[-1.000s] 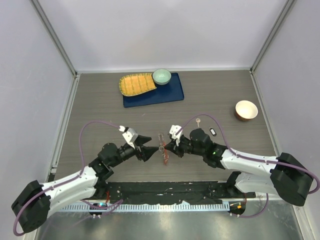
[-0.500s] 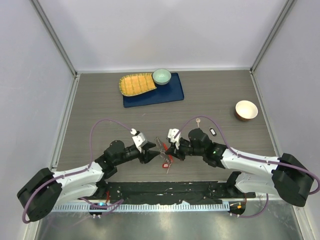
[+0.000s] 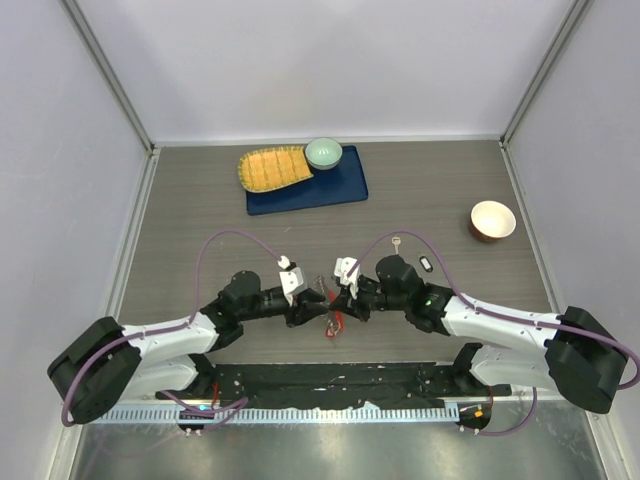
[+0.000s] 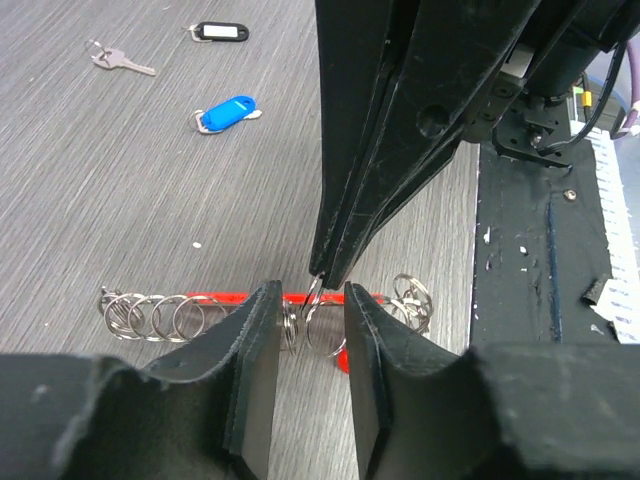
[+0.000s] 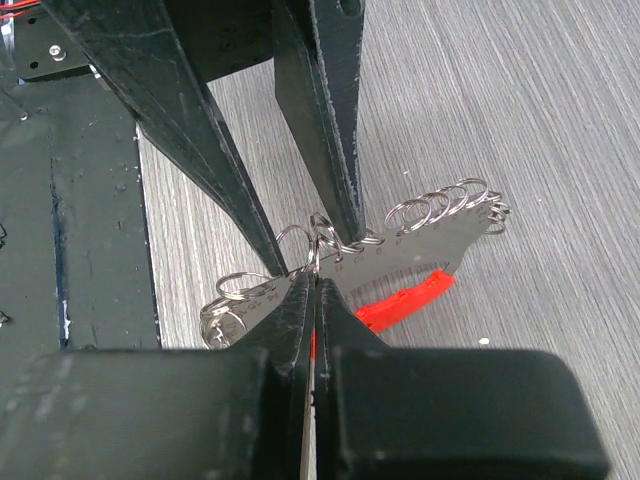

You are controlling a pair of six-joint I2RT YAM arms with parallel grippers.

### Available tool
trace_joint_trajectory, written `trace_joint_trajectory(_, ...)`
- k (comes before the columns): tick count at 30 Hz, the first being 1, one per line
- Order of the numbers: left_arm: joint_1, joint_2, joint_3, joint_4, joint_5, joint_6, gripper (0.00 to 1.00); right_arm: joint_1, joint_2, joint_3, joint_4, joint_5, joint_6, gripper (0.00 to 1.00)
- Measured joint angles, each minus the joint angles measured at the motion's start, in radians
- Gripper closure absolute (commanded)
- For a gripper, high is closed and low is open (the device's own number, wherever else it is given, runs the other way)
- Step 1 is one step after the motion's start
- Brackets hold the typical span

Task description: Put the keys on the keyring

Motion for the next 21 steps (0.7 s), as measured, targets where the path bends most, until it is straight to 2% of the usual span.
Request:
trace_joint_trajectory(6,0.0,0.008,0.016,-0.001,0.033,0.019,0.87,0.0,0.0,0.001,-0.004,-0.005,0.0,0.99)
trace_joint_trajectory(15,0.0,0.008,0.016,-0.016,0.044,0.023,0.89,0.0,0.0,0.001,-0.017,-0.008,0.0,0.99)
trace_joint_trajectory(21,0.0,0.02,0.031,-0.038,0.048,0.024,0.81,0.0,0.0,0.002,-0.024,-0.008,0.0,0.99)
